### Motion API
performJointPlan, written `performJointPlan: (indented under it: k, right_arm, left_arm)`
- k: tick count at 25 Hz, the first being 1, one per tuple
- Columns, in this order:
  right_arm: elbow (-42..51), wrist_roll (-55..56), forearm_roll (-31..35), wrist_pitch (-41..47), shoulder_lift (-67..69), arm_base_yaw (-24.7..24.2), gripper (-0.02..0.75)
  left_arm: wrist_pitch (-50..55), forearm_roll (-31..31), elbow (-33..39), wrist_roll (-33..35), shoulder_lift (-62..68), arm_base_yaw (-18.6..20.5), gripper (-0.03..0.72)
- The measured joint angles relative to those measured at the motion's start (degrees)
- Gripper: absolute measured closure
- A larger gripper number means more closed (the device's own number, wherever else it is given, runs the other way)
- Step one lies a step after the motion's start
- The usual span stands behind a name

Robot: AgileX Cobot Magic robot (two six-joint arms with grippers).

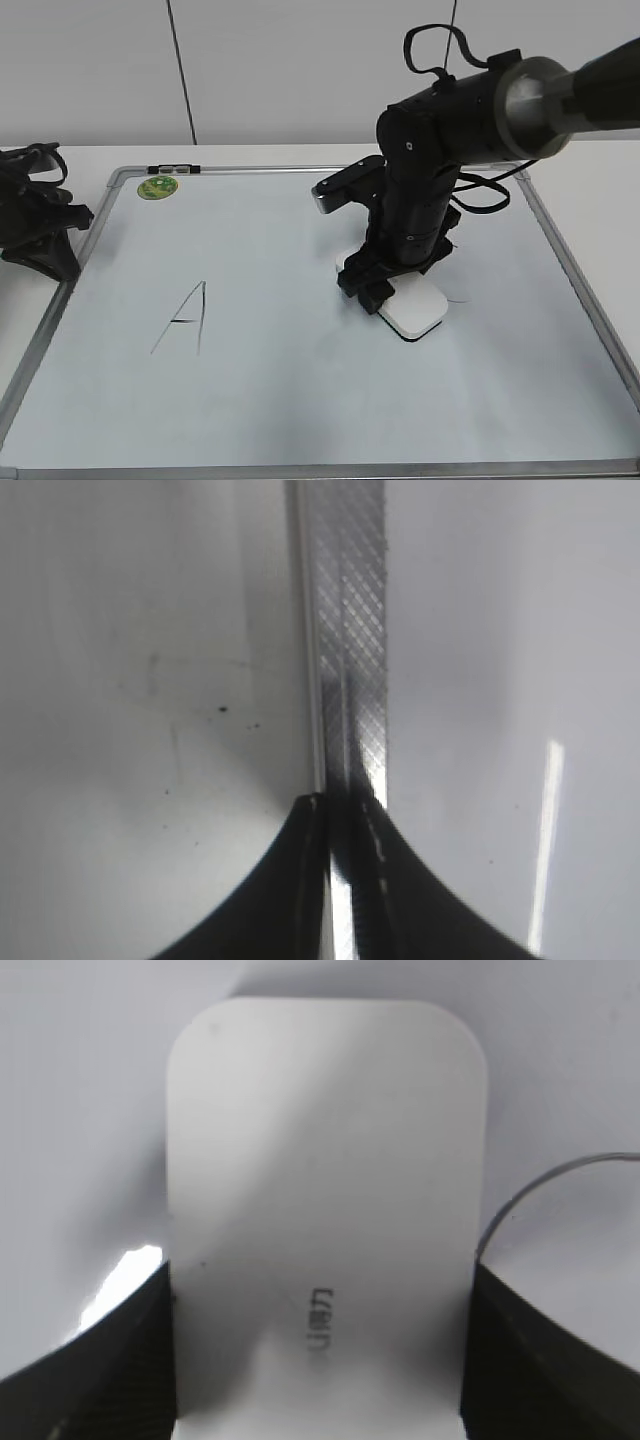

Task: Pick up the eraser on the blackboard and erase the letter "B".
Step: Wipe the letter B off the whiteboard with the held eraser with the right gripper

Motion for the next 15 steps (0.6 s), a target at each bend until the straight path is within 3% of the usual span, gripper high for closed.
performJointPlan:
  k: [7, 15]
  right_arm:
    - [0.1, -4.65, 4.78, -0.27, 0.0, 0.12, 0.214]
    - [0.2, -13.67, 14.16, -0.27, 0.04, 3.69, 0.214]
  left_arm:
    - [0.0, 0.0, 0.0, 0.0, 0.0, 0.0, 0.657]
    - [0.0, -0.12, 0.0, 0.0, 0.0, 0.0, 0.657]
